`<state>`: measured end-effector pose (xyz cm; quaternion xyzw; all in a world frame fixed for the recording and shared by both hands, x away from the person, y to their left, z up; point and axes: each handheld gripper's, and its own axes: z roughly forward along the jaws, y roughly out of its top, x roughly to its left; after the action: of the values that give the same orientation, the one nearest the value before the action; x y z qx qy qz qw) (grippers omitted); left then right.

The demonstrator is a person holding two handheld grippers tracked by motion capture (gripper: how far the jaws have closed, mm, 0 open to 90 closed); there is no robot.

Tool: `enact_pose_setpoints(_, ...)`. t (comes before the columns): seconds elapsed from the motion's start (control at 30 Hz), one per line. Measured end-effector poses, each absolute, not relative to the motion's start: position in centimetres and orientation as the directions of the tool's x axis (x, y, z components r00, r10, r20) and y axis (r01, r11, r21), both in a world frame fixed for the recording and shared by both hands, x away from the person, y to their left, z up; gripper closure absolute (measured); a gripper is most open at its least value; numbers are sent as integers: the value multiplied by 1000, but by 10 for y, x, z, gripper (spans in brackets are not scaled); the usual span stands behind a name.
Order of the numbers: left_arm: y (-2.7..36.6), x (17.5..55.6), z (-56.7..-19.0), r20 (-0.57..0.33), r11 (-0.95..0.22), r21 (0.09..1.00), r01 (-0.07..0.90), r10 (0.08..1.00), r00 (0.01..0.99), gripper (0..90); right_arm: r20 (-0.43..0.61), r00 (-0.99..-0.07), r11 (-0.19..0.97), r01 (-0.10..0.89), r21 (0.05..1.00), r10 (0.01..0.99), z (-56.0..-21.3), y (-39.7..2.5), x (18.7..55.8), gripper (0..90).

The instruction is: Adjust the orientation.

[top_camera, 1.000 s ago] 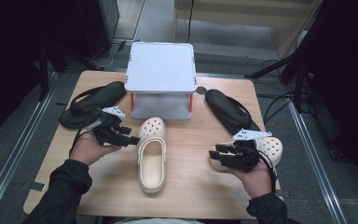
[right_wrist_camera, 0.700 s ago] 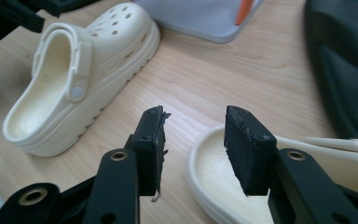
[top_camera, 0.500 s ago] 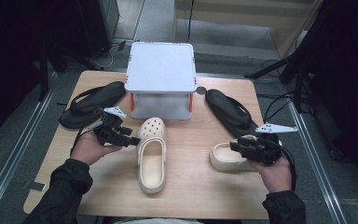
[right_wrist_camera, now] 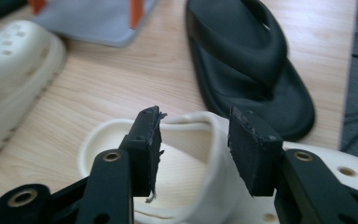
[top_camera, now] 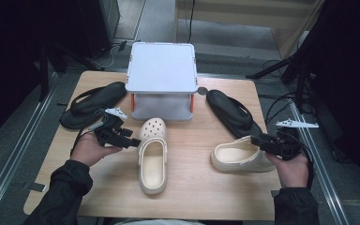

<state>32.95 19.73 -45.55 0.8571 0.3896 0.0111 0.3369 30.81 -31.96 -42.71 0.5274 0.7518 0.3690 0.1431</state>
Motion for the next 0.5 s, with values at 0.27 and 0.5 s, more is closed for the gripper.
enact_pose_setpoints(0.27,200,329,-456,-247,-468,582,665,677,693,404,132,-341,177,735,654,931,-444,-321,315,539)
enact_pose_setpoints(0.5,202,329,-457,-253,-460,585,668,679,689,404,101,-308,176,749,639,946,-453,-319,316,568)
